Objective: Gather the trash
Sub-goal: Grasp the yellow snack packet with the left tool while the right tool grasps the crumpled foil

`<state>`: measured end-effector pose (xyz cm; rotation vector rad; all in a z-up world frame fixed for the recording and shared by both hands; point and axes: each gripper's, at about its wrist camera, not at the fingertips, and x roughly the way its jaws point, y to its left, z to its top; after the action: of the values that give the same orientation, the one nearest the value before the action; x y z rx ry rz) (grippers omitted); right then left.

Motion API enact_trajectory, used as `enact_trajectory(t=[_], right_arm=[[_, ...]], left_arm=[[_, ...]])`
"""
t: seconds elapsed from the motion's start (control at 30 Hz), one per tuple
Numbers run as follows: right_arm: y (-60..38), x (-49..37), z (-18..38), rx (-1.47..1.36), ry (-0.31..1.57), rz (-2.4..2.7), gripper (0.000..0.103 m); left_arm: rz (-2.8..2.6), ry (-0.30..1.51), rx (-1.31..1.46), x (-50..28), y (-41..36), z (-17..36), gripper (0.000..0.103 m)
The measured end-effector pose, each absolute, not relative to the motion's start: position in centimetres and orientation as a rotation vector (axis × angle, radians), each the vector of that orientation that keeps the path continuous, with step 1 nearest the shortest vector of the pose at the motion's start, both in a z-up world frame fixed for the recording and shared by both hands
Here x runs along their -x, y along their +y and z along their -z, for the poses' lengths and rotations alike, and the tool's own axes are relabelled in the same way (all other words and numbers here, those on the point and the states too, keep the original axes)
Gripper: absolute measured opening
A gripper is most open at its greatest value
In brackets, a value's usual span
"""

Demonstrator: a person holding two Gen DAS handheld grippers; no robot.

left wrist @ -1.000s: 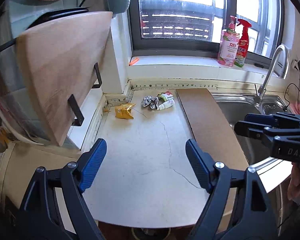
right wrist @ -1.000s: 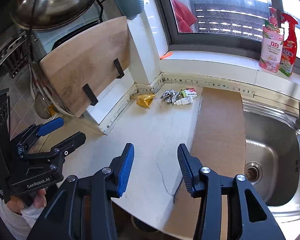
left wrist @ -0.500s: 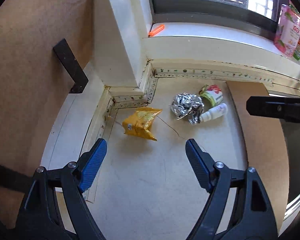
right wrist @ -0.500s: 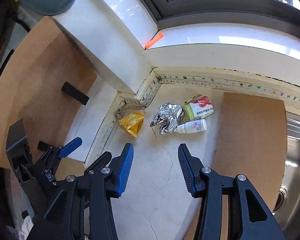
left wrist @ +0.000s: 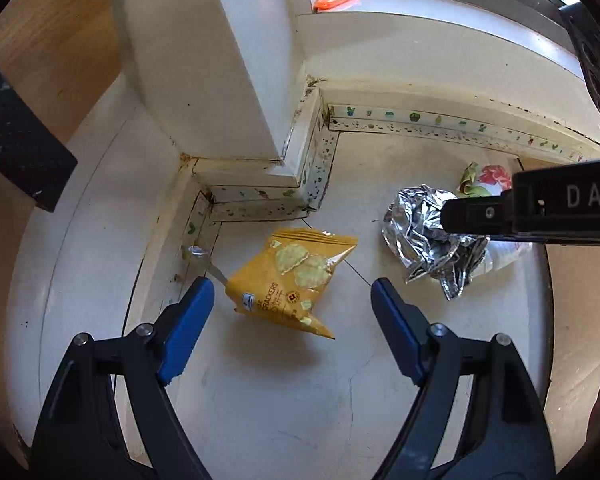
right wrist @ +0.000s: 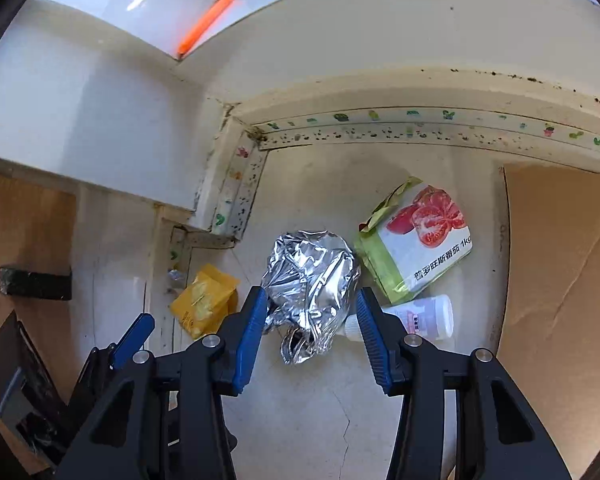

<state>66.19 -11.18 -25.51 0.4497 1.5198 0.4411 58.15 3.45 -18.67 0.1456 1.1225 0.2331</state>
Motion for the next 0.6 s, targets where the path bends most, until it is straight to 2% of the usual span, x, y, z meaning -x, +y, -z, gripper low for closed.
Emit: enact_trajectory(t=[0.17,0.33,0.4,0.43,0.6], right_arm=[[-10.5,-67.0,27.3,-0.492,1.539,-0.418,0.064],[-9.4,-66.9,28.3,-0.509,1.542,-0.459,0.064],[-8.8,-66.5,28.3,-0.485,1.537,-0.474,0.062],[-8.5,-66.4,28.3,-0.487,1.54,-0.494,0.049],[-8.2,-65.3,27.9,-0.453,1.54,-0.513,0.048]], left_arm=[[-0.229,1.157,-0.136,-59.4,4.0,20.2,0.079],[-0.213,1.176,-0.145,-60.3,3.8,21.5,0.077],[-0.203,1.189,-0.141,-60.5,3.6,22.0,0.073],[-0.2,1.193,-0.139,-60.5,3.6,22.2,0.069],[-0.163,1.208,-0.105,-60.3,3.1,23.1,0.041]])
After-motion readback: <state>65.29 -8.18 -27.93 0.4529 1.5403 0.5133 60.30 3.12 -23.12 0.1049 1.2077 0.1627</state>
